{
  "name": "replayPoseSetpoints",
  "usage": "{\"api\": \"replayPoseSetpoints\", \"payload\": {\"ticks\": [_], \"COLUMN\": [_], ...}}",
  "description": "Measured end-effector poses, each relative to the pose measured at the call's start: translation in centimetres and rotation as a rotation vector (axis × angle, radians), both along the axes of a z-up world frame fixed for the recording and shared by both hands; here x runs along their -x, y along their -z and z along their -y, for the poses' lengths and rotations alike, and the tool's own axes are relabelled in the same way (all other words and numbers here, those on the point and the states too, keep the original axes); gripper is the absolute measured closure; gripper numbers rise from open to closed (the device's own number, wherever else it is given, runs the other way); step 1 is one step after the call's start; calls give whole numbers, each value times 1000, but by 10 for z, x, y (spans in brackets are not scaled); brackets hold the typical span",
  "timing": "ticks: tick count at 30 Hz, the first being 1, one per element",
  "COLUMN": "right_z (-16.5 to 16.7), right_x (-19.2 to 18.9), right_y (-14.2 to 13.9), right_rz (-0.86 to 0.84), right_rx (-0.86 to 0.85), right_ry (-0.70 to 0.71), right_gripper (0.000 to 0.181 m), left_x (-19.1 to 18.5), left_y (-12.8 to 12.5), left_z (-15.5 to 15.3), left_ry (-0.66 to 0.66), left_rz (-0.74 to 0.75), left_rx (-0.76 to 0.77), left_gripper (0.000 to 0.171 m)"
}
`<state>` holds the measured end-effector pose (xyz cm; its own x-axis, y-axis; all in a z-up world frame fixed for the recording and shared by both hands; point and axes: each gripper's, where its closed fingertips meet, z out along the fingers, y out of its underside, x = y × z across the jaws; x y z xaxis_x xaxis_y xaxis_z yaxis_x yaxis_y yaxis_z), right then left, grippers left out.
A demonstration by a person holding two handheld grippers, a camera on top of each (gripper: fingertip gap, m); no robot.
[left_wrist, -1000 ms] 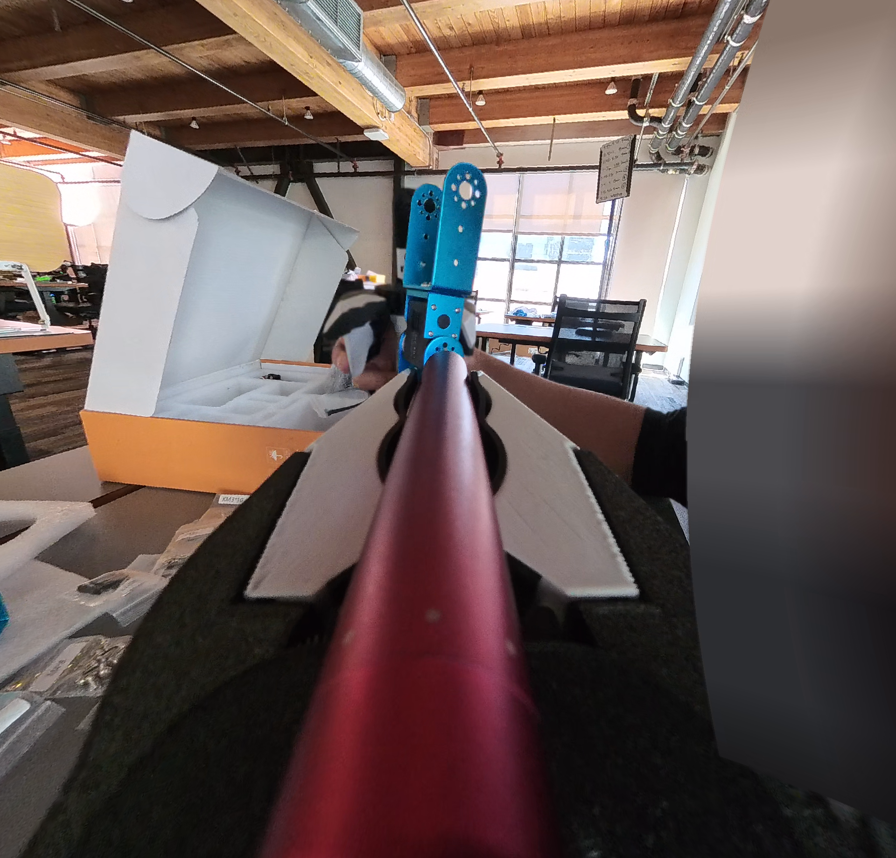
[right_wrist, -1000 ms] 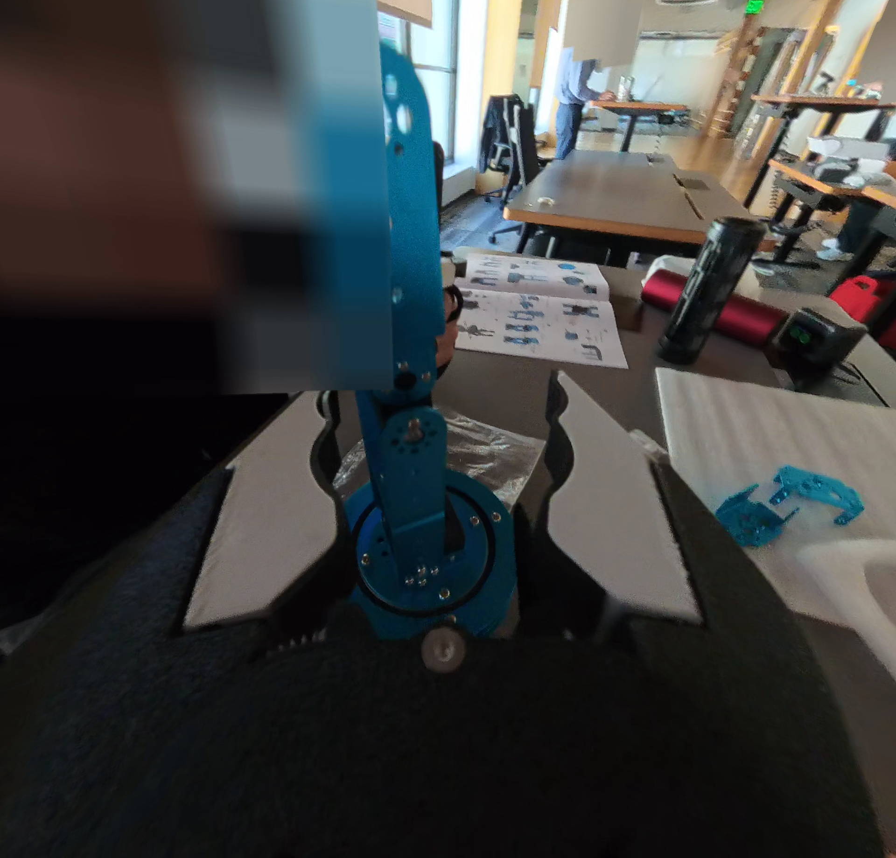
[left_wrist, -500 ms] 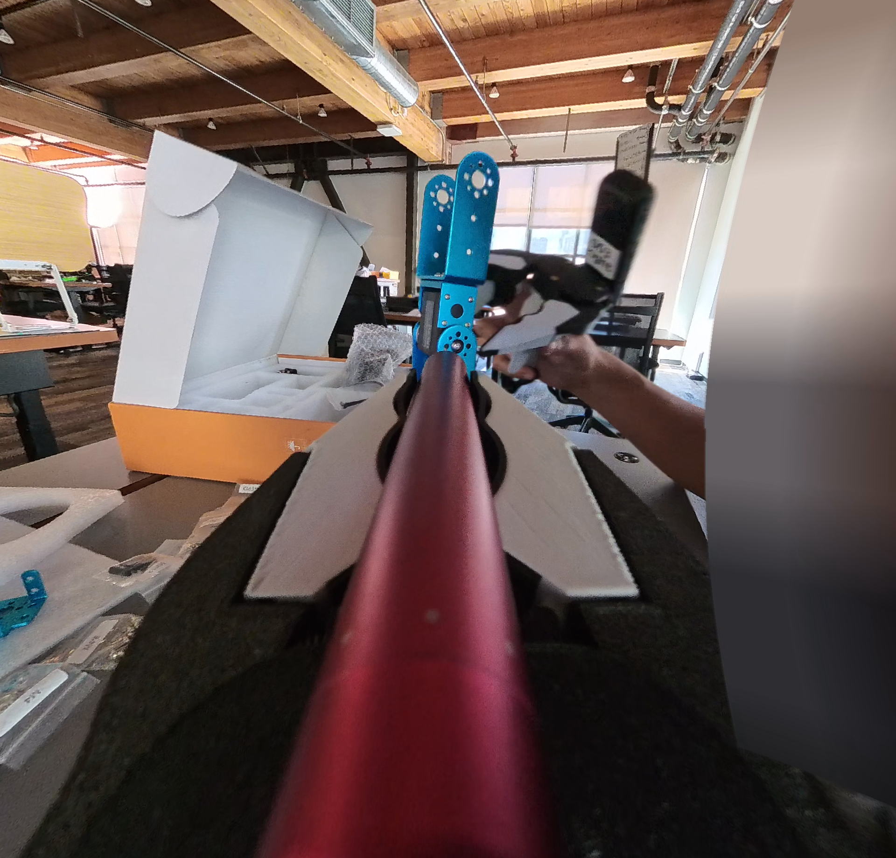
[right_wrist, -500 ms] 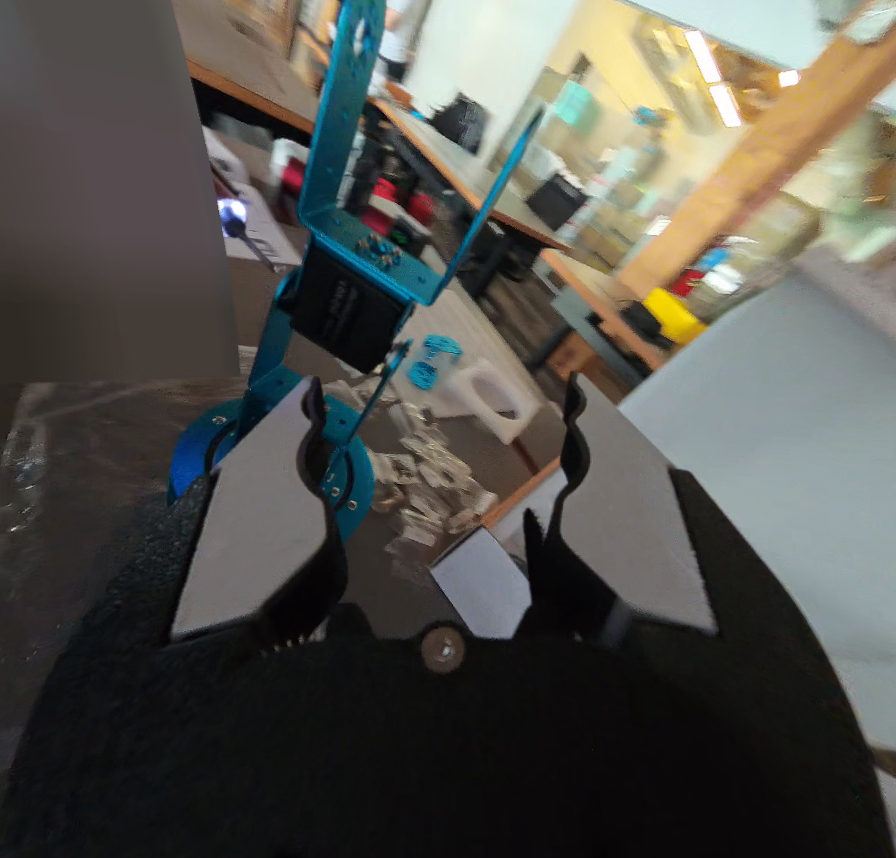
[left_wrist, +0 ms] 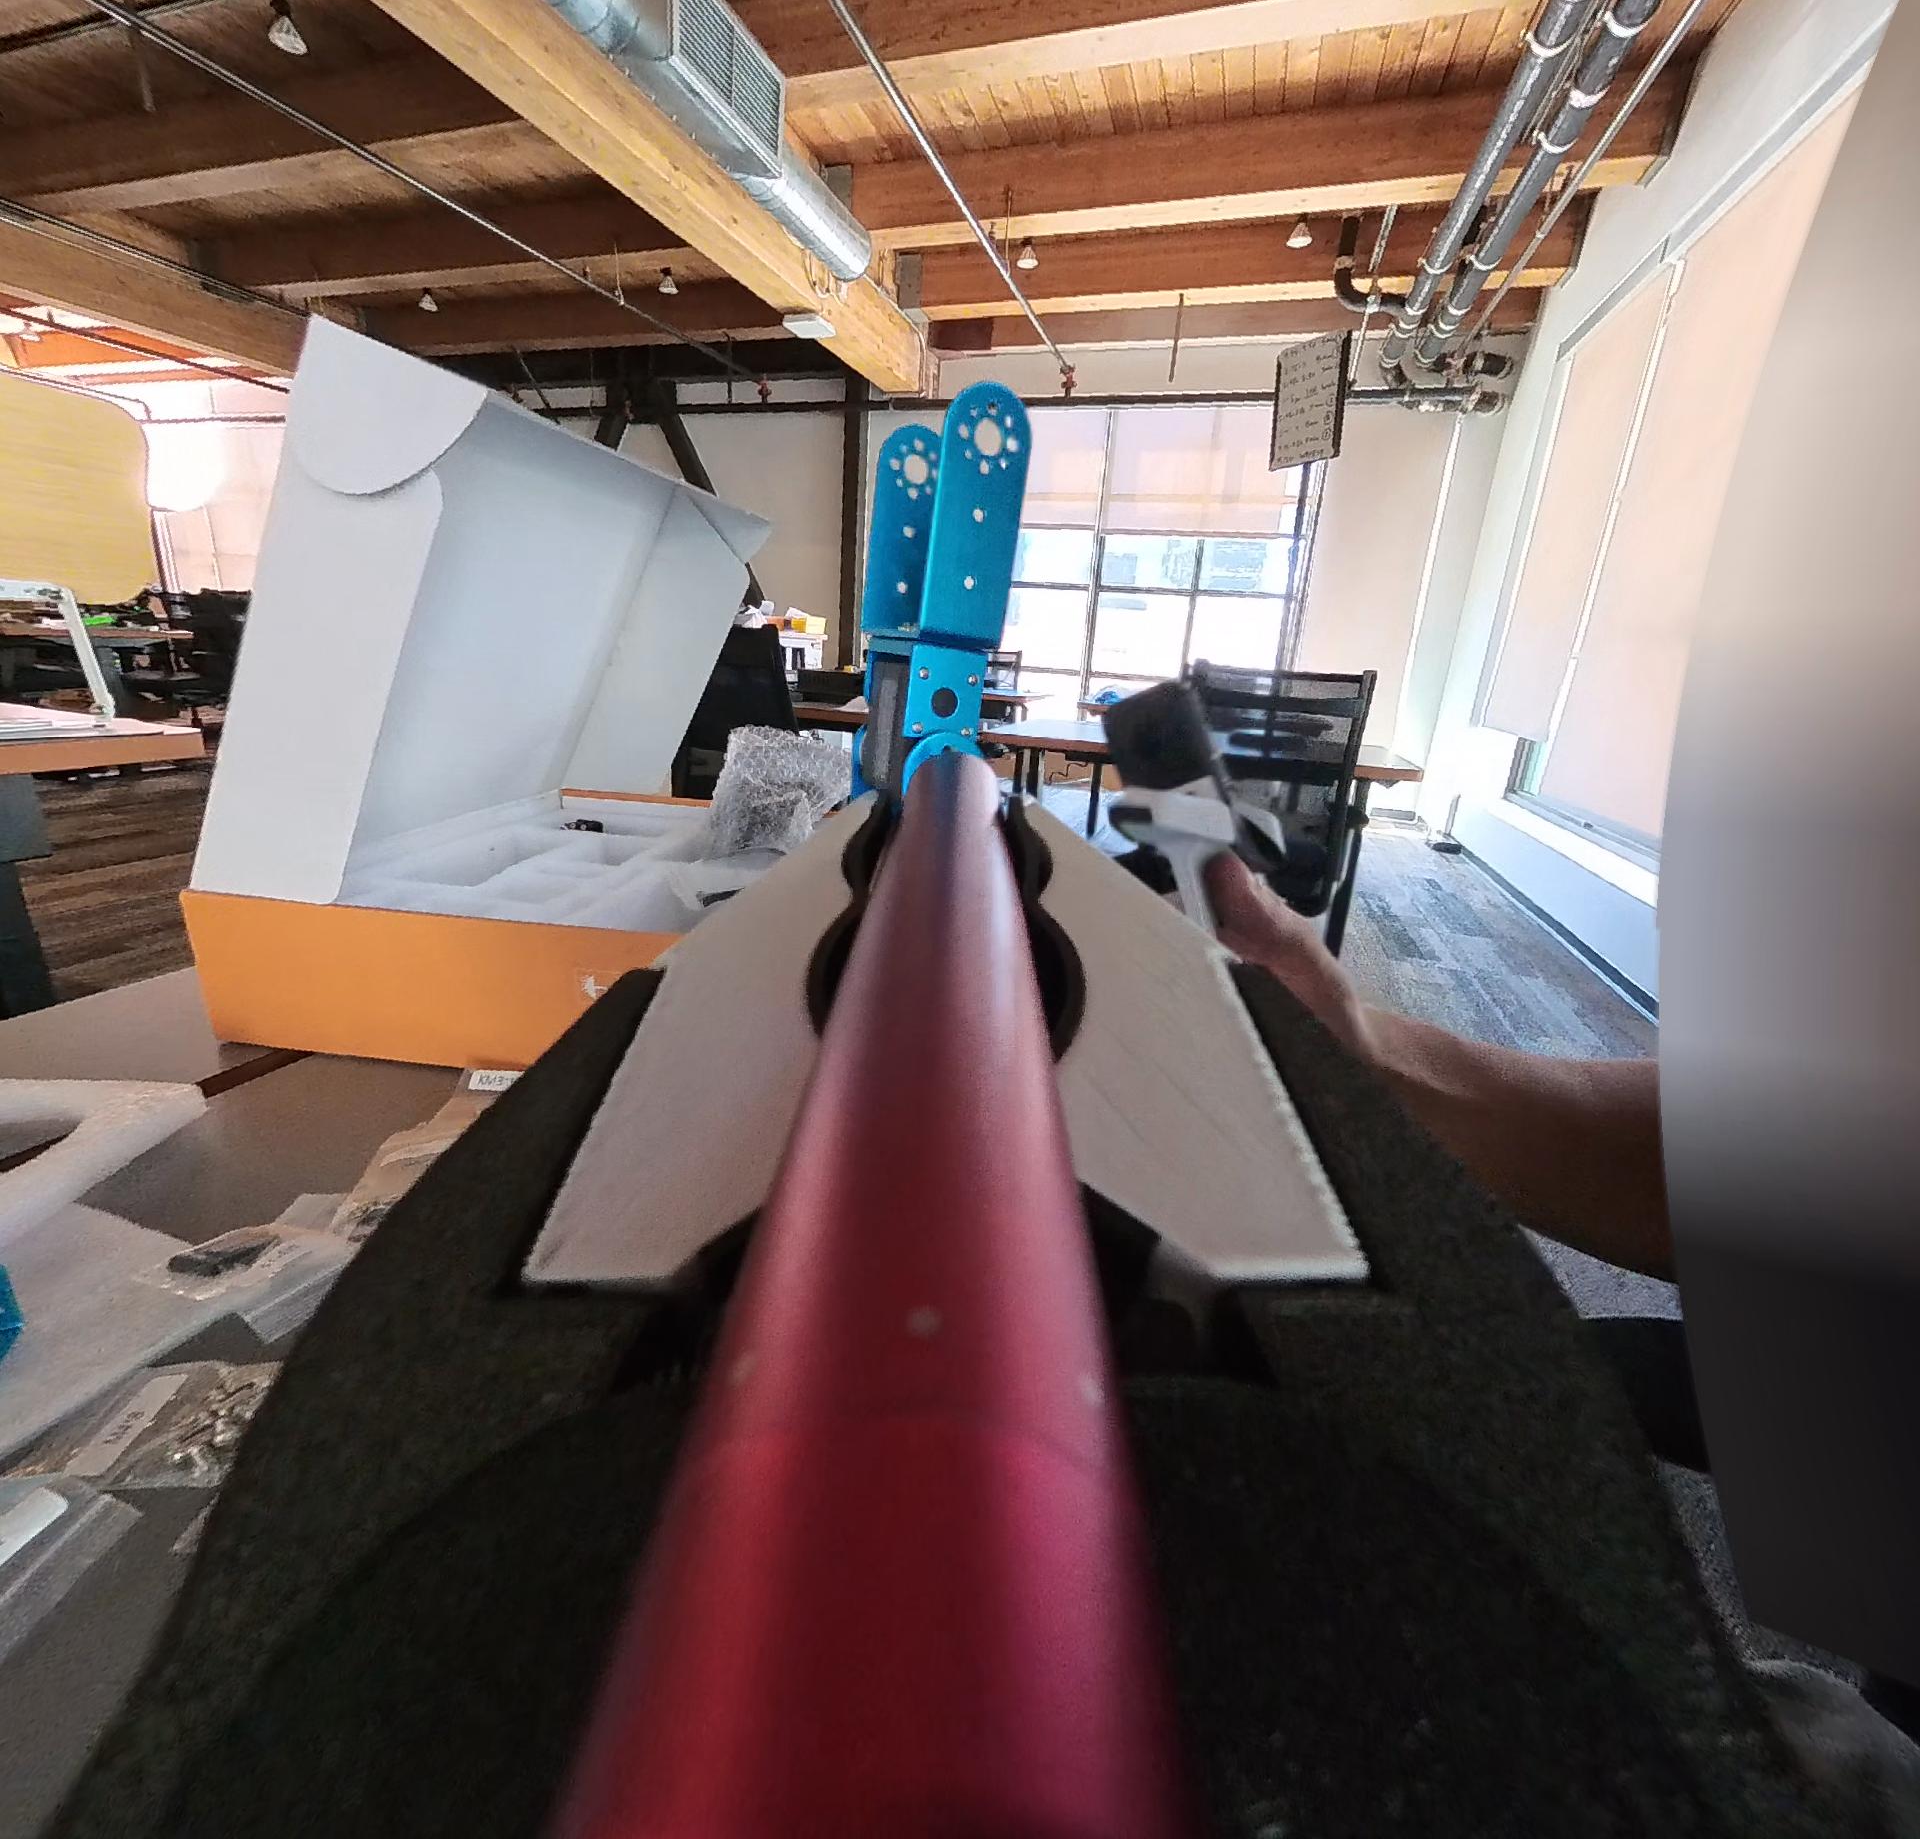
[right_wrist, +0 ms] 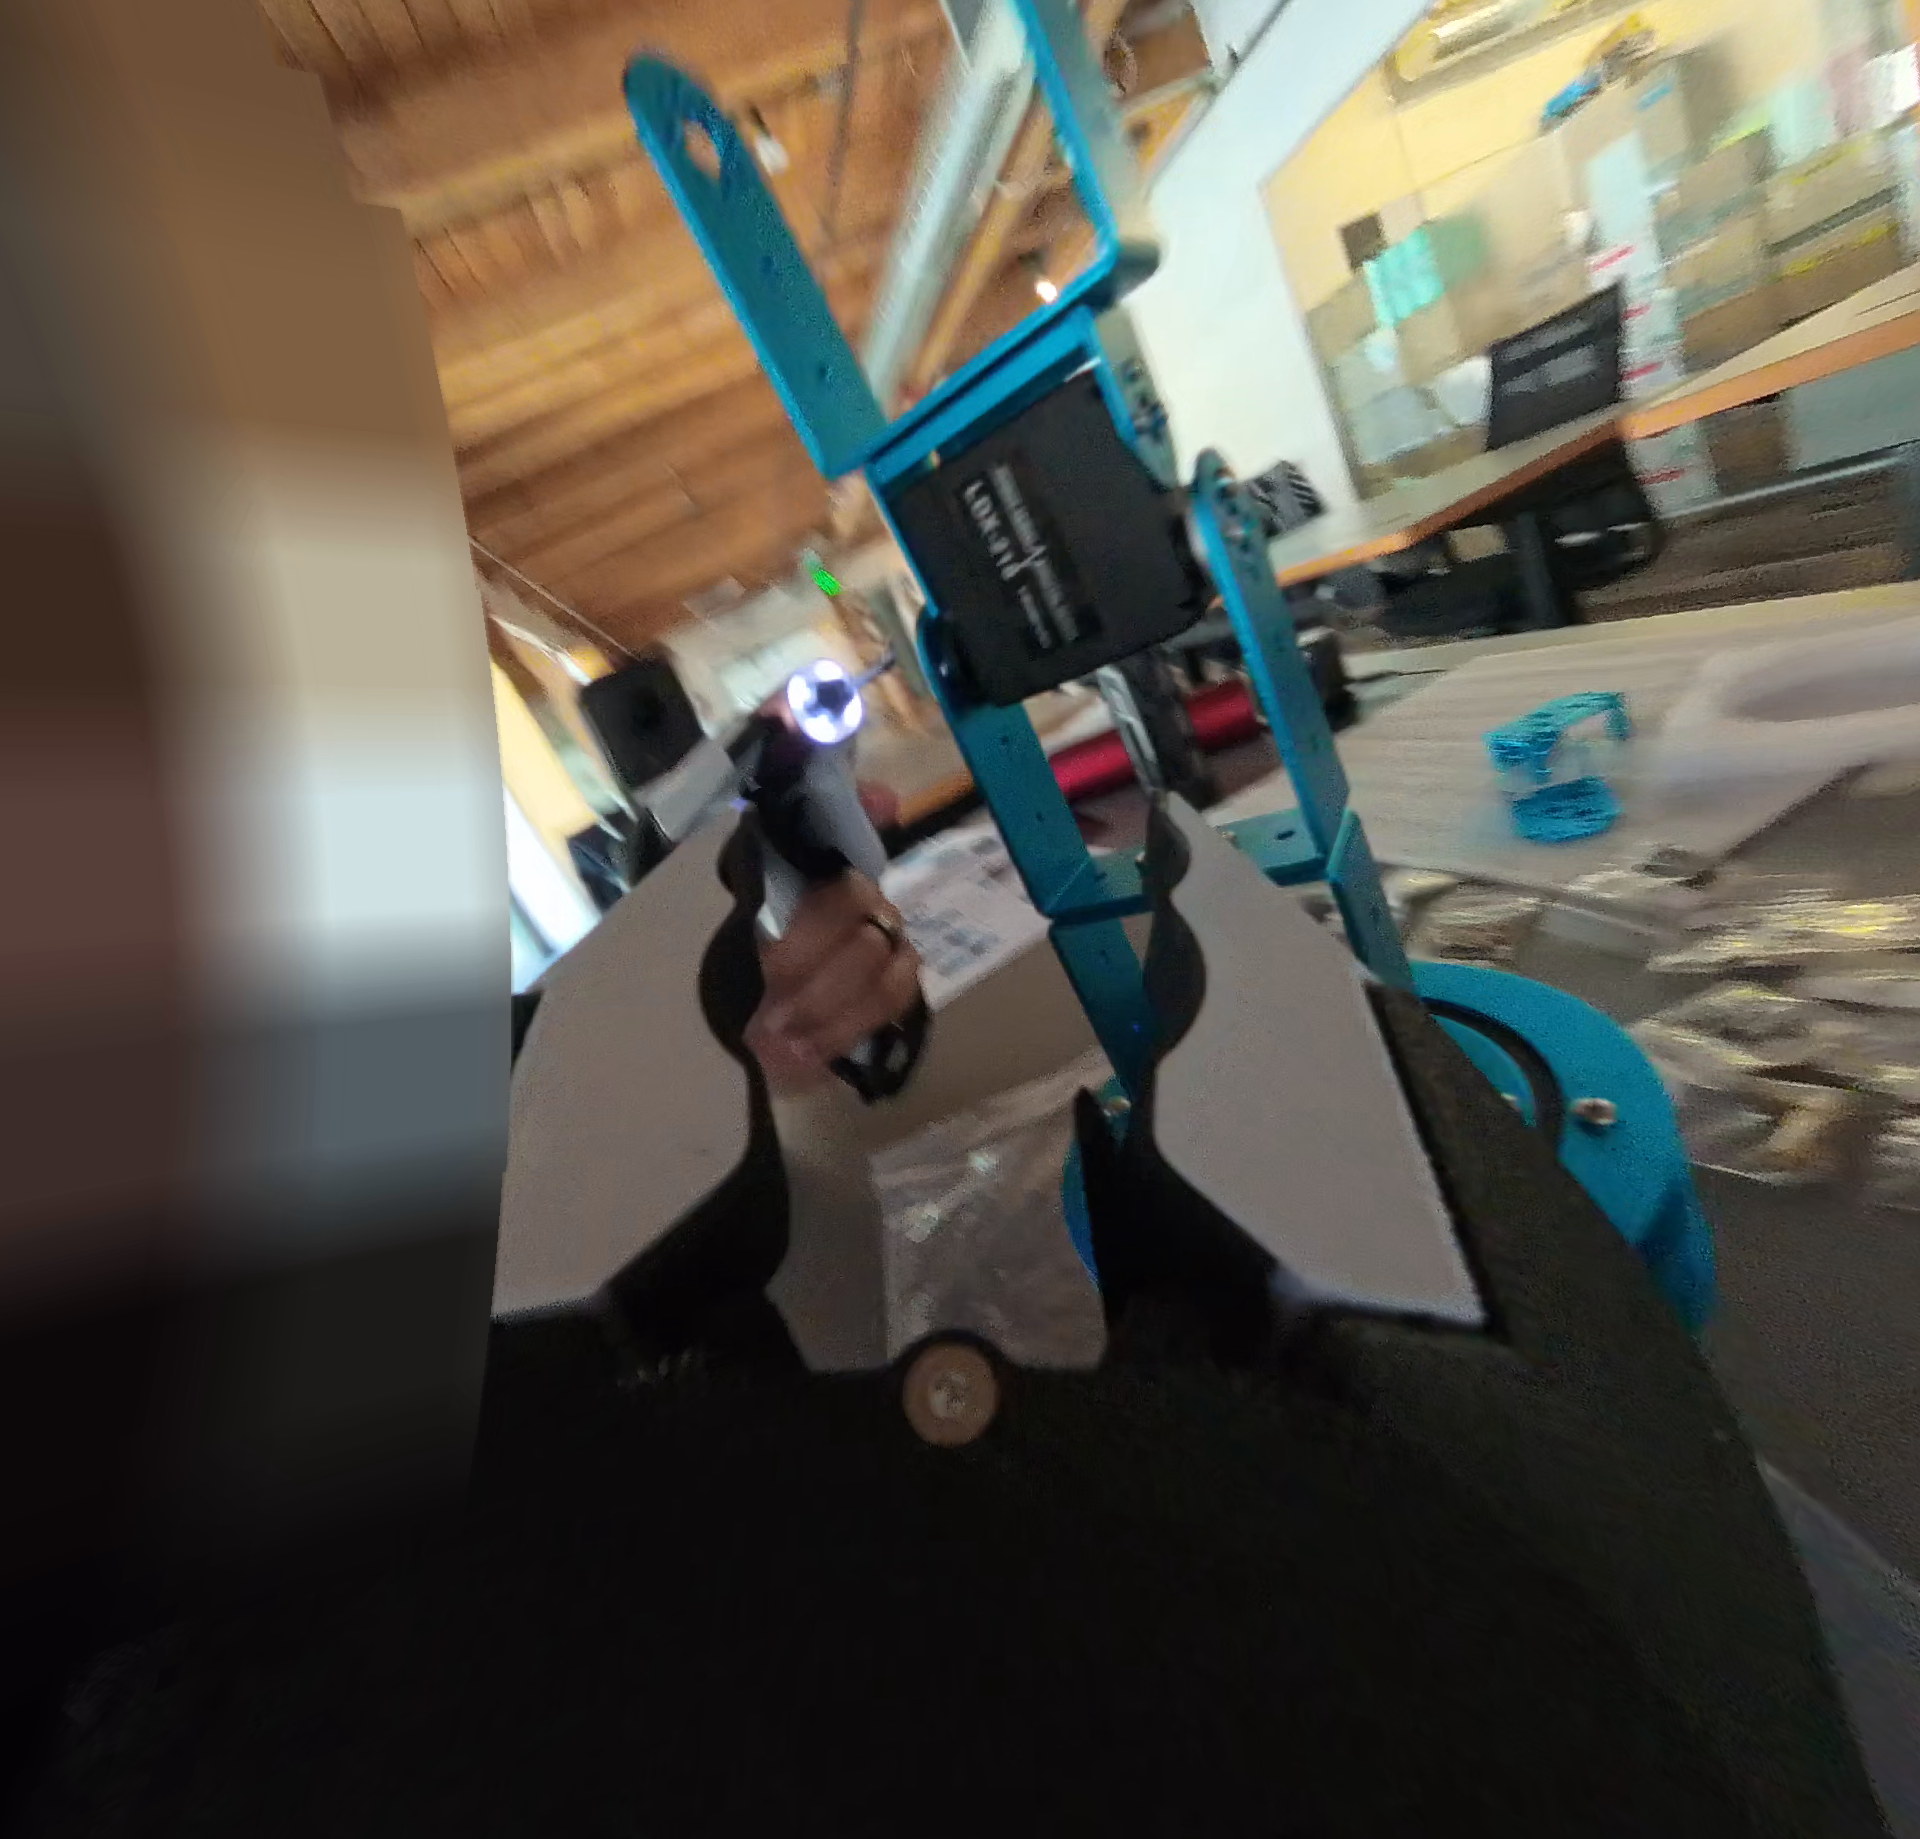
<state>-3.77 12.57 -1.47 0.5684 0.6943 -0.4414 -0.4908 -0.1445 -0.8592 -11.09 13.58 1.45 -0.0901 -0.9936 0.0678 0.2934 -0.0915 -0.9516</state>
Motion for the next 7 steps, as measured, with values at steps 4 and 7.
{"api": "replayPoseSetpoints", "payload": {"ticks": [4, 7], "right_z": [-8, -13], "right_x": [-11, -1], "right_y": [-22, -21], "right_rz": [-279, -260], "right_rx": [14, 61], "right_ry": [-97, -106], "right_gripper": [105, 105], "left_x": [-1, -2], "left_y": [1, 5], "left_z": [-2, -4], "left_ry": [-2, -1], "left_rz": [-3, -13], "left_rx": [9, 15], "left_gripper": [149, 150]}}
